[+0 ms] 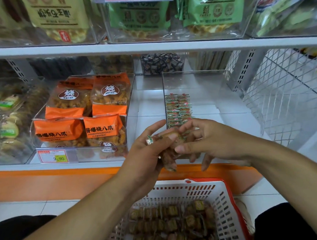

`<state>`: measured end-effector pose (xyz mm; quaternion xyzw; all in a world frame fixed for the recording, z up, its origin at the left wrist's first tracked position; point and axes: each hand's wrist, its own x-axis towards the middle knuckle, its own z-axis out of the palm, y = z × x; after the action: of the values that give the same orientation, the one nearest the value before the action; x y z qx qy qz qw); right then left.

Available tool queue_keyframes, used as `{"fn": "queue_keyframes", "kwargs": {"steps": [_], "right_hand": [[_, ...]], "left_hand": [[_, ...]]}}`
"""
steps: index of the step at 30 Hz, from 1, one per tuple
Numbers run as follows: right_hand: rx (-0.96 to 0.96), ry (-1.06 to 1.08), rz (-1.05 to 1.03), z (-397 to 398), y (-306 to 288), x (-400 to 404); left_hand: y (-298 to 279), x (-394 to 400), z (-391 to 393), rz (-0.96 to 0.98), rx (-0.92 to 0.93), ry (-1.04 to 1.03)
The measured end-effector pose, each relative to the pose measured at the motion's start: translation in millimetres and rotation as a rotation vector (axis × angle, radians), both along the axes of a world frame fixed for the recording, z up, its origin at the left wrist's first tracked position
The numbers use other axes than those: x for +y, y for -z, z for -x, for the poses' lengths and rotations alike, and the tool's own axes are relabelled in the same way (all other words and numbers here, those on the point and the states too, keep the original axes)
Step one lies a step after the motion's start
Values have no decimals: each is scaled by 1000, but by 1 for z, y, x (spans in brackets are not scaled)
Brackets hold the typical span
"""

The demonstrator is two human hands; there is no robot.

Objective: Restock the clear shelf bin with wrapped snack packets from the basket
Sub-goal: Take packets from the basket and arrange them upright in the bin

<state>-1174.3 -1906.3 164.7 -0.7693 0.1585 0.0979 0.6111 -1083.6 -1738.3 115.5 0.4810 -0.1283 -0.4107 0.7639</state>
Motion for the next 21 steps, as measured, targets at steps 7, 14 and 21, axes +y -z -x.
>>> {"fn": "queue_keyframes", "kwargs": {"steps": [7,14,21], "right_hand": [[-79,85,-63,-3,5,-6],[-120,336,122,-16,5,-50],[70,222,664,-28,26,-65]], "left_hand": [[1,-3,-1,68,-7,12],[9,-4,1,-53,10,-56],[20,-8,10,-152,-13,0]]}}
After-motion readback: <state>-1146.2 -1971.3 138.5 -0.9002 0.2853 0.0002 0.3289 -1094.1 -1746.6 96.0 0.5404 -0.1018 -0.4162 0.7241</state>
